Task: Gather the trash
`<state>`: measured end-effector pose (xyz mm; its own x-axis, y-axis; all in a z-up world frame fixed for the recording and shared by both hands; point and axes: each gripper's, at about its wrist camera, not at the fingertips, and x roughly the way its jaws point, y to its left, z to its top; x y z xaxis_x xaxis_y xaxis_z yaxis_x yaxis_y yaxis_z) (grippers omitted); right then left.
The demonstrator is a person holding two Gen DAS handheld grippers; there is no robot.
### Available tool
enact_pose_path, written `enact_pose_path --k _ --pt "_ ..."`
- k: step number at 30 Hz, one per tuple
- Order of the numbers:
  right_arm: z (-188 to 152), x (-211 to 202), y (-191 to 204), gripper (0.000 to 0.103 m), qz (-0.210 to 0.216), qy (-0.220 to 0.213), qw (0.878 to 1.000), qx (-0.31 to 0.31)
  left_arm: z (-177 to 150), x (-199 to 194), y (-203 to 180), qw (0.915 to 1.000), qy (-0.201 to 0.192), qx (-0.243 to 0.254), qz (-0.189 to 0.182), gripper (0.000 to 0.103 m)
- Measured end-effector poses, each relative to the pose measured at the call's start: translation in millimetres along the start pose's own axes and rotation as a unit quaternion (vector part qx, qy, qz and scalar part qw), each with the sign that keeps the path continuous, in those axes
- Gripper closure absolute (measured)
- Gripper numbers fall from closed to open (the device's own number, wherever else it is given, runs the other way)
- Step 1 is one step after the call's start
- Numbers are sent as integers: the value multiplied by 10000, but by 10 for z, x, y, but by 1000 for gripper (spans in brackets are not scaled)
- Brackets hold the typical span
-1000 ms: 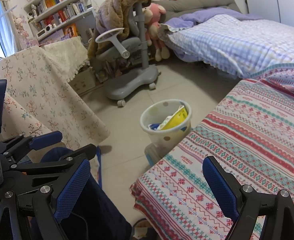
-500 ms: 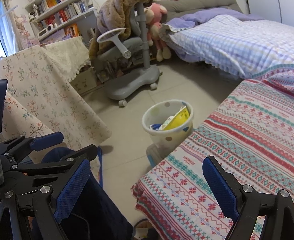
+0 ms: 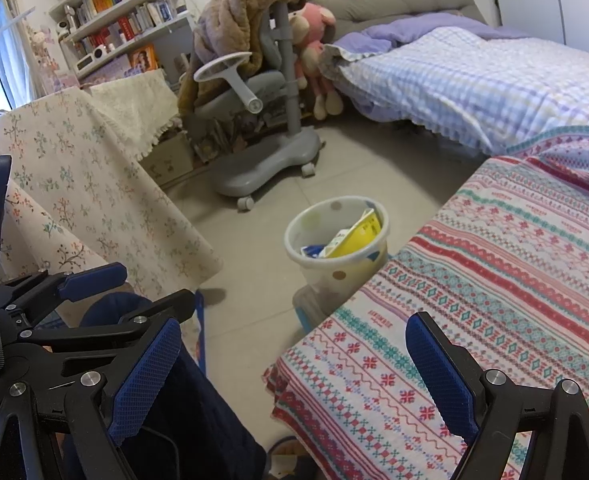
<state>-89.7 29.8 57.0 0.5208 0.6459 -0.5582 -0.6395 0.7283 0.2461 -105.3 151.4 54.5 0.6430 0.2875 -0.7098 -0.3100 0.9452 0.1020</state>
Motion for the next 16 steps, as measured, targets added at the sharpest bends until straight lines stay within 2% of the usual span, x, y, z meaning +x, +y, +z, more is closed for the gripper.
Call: enact_pose_path --k 16 --pt "3 32 42 8 -13 21 10000 -54 -31 -41 52 10000 -12 -60 46 28"
